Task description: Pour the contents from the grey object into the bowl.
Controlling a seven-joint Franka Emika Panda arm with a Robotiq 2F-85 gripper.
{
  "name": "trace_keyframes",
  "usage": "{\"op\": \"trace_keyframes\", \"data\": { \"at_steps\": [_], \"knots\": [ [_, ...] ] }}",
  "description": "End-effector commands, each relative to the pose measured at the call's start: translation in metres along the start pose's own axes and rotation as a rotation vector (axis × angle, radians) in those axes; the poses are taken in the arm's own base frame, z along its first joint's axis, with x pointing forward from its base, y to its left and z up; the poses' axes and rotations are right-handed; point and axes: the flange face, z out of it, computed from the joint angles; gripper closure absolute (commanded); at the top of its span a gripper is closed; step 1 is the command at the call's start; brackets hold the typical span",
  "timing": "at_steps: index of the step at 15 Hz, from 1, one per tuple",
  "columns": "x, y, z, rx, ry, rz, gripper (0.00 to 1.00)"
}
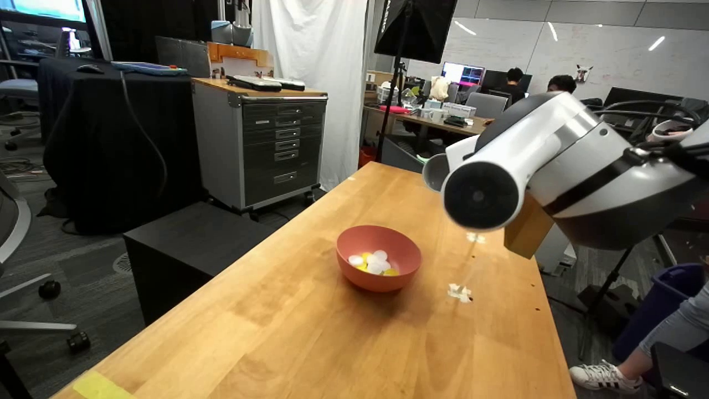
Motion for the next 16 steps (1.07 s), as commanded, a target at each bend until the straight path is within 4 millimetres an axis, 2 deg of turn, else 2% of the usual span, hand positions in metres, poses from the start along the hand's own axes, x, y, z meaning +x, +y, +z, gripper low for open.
{"op": "trace_keyframes", "data": {
  "at_steps": [1,5,9,12,16],
  "knots": [
    [-0.019,0.063,0.01,0.194,-0.05,0.02,0.94],
    [-0.044,0.125,0.025,0.424,-0.08,0.053,0.94],
    [-0.066,0.159,0.047,0.643,-0.093,0.074,0.94],
    [-0.072,0.158,0.063,0.796,-0.12,0.089,0.94],
    [-0.08,0.14,0.077,0.973,-0.153,0.073,0.94]
  ]
}}
